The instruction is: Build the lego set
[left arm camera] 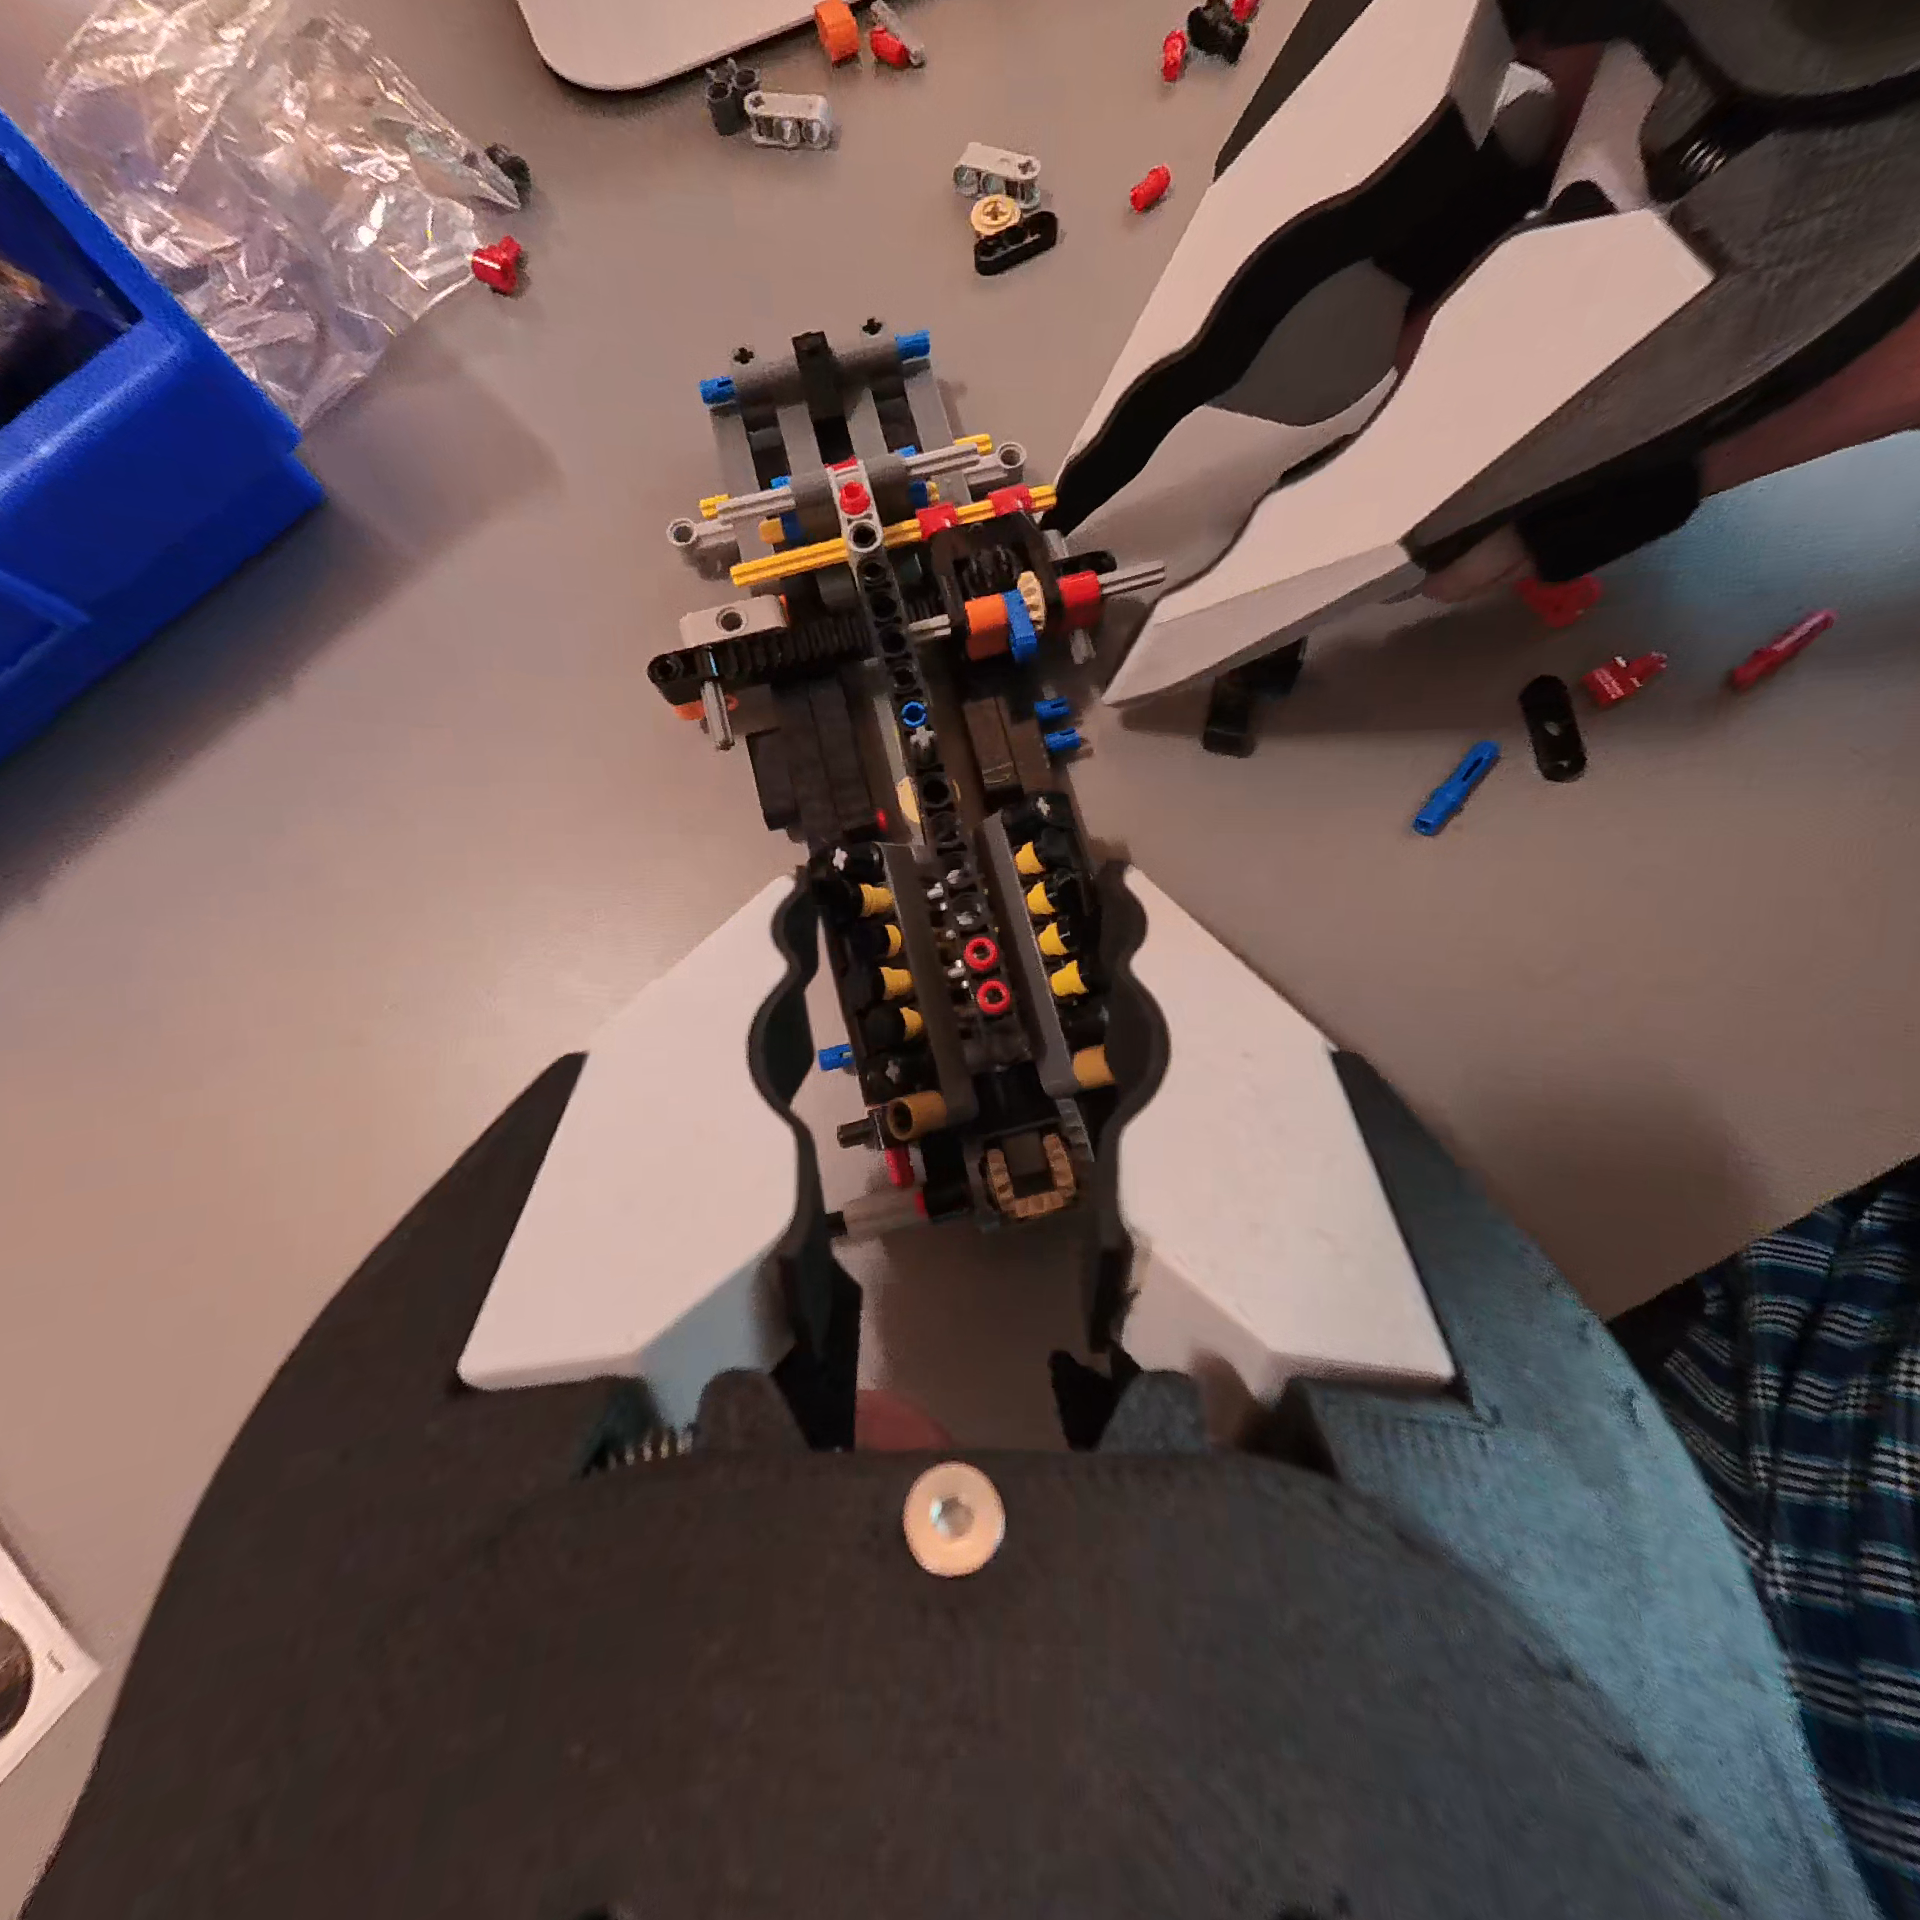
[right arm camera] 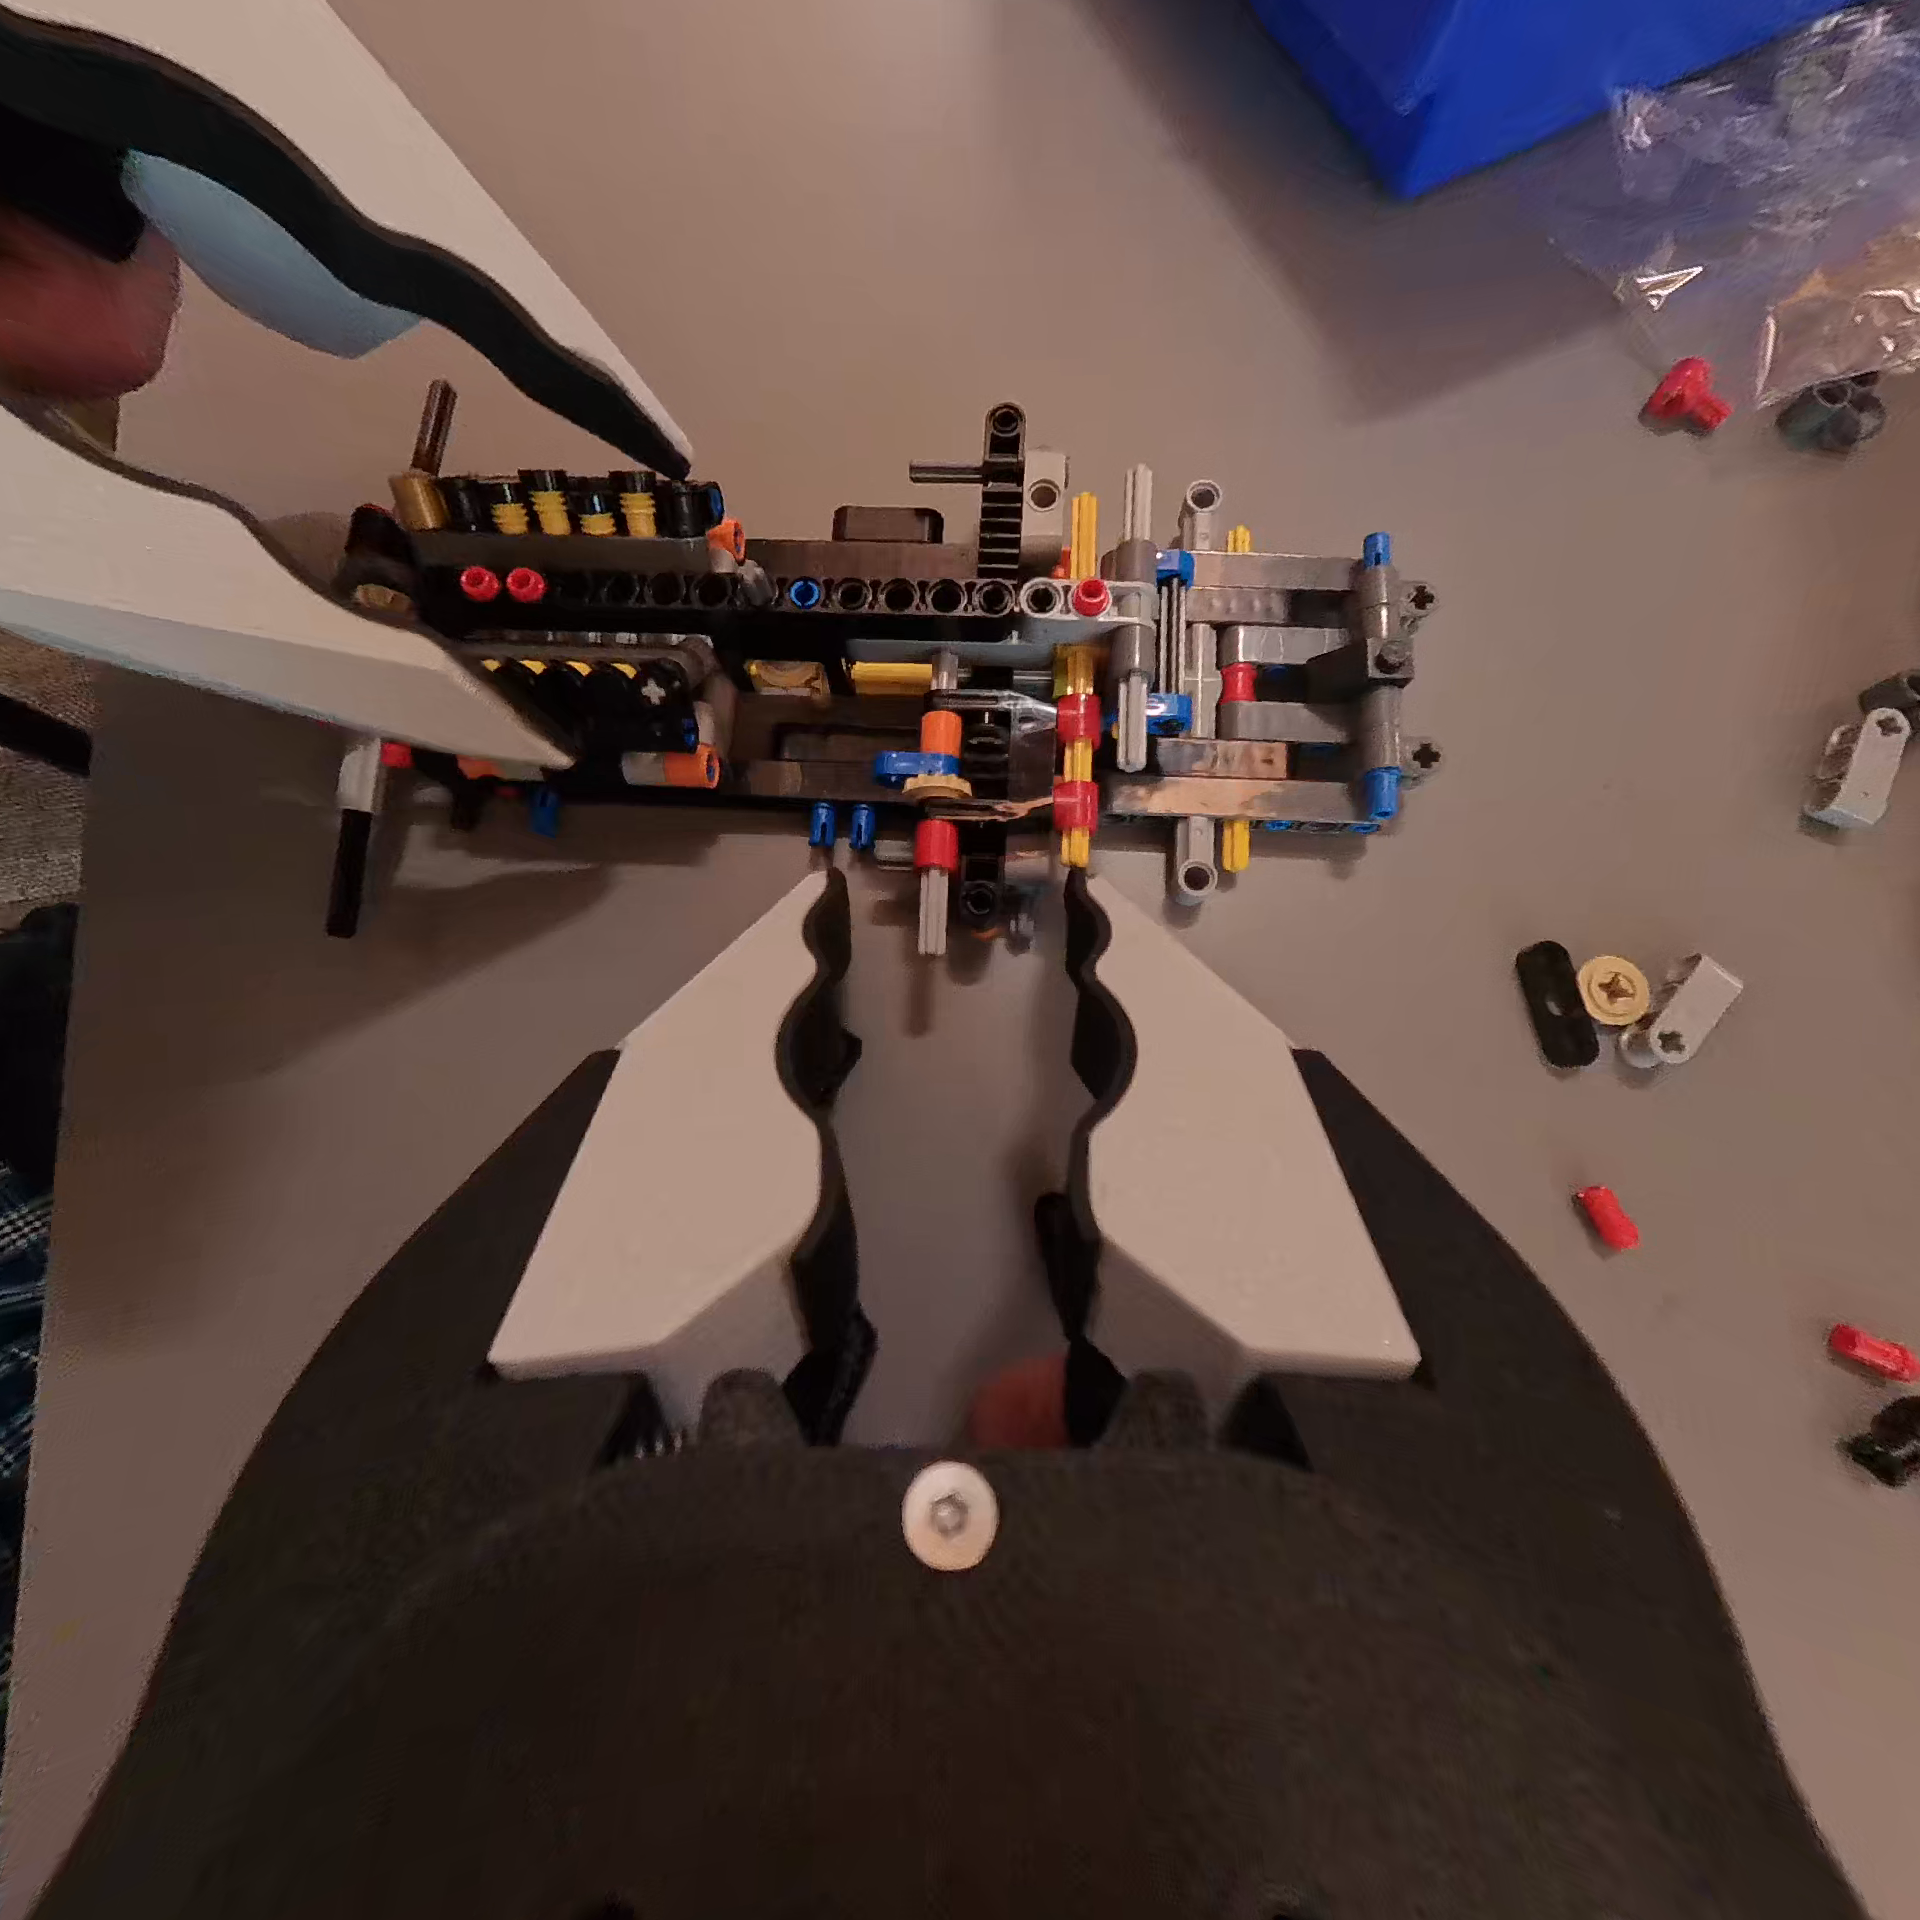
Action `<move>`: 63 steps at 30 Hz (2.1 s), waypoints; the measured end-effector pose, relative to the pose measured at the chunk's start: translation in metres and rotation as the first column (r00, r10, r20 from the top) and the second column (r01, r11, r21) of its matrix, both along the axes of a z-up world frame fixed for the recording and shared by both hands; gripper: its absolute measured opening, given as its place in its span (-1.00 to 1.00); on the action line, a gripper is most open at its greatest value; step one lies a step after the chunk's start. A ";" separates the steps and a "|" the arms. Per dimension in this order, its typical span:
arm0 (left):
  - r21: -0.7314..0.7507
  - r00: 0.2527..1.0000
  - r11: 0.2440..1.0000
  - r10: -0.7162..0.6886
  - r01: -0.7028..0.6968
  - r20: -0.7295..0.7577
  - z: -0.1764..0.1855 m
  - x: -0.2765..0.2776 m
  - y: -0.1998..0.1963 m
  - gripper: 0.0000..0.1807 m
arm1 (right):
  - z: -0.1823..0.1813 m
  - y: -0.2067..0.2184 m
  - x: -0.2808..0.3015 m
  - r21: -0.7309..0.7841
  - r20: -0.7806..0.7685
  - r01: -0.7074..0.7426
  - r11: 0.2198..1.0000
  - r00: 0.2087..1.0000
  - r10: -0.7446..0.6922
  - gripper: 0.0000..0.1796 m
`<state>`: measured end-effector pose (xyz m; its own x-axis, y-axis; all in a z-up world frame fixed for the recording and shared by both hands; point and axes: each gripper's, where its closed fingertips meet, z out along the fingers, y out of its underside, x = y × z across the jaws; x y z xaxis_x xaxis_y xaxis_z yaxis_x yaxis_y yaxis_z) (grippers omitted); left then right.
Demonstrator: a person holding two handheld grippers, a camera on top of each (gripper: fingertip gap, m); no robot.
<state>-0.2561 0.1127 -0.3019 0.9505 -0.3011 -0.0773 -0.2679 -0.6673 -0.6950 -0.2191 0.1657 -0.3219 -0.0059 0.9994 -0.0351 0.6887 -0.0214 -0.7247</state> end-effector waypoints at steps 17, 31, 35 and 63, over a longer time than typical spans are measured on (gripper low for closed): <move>0.005 1.000 1.000 0.002 -0.002 -0.001 -0.004 -0.001 -0.002 -0.39 | 0.000 0.005 -0.004 -0.017 -0.008 0.002 1.000 1.000 -0.002 -0.66; 0.019 1.000 1.000 0.003 -0.004 0.010 -0.004 -0.001 -0.002 -0.39 | 0.000 0.001 -0.006 -0.059 -0.008 -0.017 0.998 1.000 0.017 -0.68; 0.019 1.000 1.000 0.001 -0.001 0.004 -0.004 -0.001 -0.002 -0.39 | -0.001 0.001 -0.006 -0.054 -0.007 -0.030 0.998 1.000 0.029 -0.69; -0.039 0.993 0.997 -0.063 0.060 -0.095 0.007 -0.010 0.017 -0.39 | 0.003 0.002 0.009 -0.062 -0.023 -0.125 0.990 0.992 0.123 -0.64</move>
<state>-0.2657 0.1299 -0.2954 0.9188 -0.3628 -0.1556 -0.3737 -0.6718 -0.6396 -0.2103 0.1675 -0.3193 -0.1308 0.9867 -0.0966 0.6747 0.0172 -0.7379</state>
